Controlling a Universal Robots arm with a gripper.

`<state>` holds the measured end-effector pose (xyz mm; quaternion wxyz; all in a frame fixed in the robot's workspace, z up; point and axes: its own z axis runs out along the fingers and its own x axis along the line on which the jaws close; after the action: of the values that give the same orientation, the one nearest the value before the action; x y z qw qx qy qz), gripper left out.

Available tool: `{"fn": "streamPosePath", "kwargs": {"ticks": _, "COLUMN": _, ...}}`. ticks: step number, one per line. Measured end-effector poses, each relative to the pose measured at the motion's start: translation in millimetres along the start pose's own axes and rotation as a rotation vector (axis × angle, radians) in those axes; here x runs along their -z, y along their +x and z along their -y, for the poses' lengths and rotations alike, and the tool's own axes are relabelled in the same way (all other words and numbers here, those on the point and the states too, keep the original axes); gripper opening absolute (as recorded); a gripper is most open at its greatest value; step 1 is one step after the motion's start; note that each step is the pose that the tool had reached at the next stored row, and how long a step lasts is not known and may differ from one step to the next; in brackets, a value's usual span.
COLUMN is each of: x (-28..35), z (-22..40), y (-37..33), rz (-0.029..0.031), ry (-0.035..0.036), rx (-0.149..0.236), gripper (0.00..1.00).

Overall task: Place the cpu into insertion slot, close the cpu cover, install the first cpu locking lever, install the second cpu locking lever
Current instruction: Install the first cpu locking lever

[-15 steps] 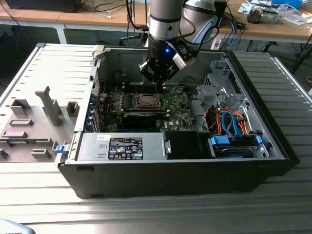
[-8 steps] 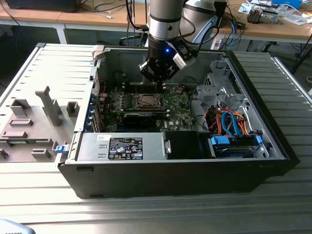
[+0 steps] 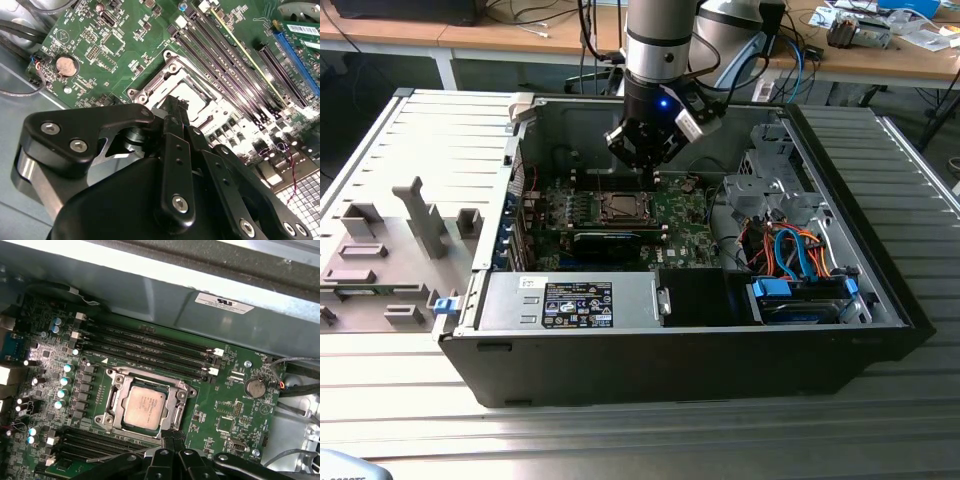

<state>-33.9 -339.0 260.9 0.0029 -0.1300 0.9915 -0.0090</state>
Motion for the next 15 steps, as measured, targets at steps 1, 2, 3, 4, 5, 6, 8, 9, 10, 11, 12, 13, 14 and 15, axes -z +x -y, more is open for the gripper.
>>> {"fn": "streamPosePath", "kwargs": {"ticks": 1, "x": 0.0, "z": 0.0, "y": 0.0, "rz": 0.0001, "ry": 0.0000, "rx": 0.002, "gripper": 0.11}}
{"fn": "streamPosePath", "kwargs": {"ticks": 2, "x": 0.0, "z": 0.0, "y": 0.0, "rz": 0.0001, "ry": 0.0000, "rx": 0.005, "gripper": 0.11}}
{"fn": "streamPosePath", "kwargs": {"ticks": 3, "x": 0.0, "z": 0.0, "y": 0.0, "rz": 0.0001, "ry": 0.0000, "rx": 0.006, "gripper": 0.11}}
{"fn": "streamPosePath", "kwargs": {"ticks": 4, "x": 0.0, "z": 0.0, "y": 0.0, "rz": 0.0001, "ry": 0.0000, "rx": 0.007, "gripper": 0.11}}
{"fn": "streamPosePath", "kwargs": {"ticks": 5, "x": 0.0, "z": 0.0, "y": 0.0, "rz": 0.0001, "ry": -0.0001, "rx": 0.010, "gripper": 0.11}}
{"fn": "streamPosePath", "kwargs": {"ticks": 6, "x": 0.0, "z": 0.0, "y": 0.0, "rz": 0.0002, "ry": 0.0000, "rx": 0.012, "gripper": 0.11}}
{"fn": "streamPosePath", "kwargs": {"ticks": 8, "x": 0.0, "z": 0.0, "y": 0.0, "rz": 0.0003, "ry": 0.0000, "rx": 0.014, "gripper": 0.11}}
{"fn": "streamPosePath", "kwargs": {"ticks": 9, "x": 0.0, "z": 0.0, "y": 0.0, "rz": 0.0004, "ry": -0.0001, "rx": 0.017, "gripper": 0.11}}
{"fn": "streamPosePath", "kwargs": {"ticks": 10, "x": 0.0, "z": 0.0, "y": 0.0, "rz": 0.0004, "ry": 0.0000, "rx": 0.018, "gripper": 0.11}}
{"fn": "streamPosePath", "kwargs": {"ticks": 11, "x": 0.0, "z": 0.0, "y": 0.0, "rz": 0.0003, "ry": 0.0000, "rx": 0.019, "gripper": 0.11}}
{"fn": "streamPosePath", "kwargs": {"ticks": 12, "x": 0.0, "z": 0.0, "y": 0.0, "rz": 0.0004, "ry": -0.0001, "rx": 0.020, "gripper": 0.11}}
{"fn": "streamPosePath", "kwargs": {"ticks": 13, "x": 0.0, "z": 0.0, "y": 0.0, "rz": 0.0004, "ry": 0.0000, "rx": 0.022, "gripper": 0.11}}
{"fn": "streamPosePath", "kwargs": {"ticks": 14, "x": 0.0, "z": 0.0, "y": 0.0, "rz": 0.0004, "ry": 0.0000, "rx": 0.024, "gripper": 0.11}}
{"fn": "streamPosePath", "kwargs": {"ticks": 15, "x": 0.0, "z": 0.0, "y": 0.0, "rz": 0.0005, "ry": 0.0000, "rx": 0.025, "gripper": 0.11}}
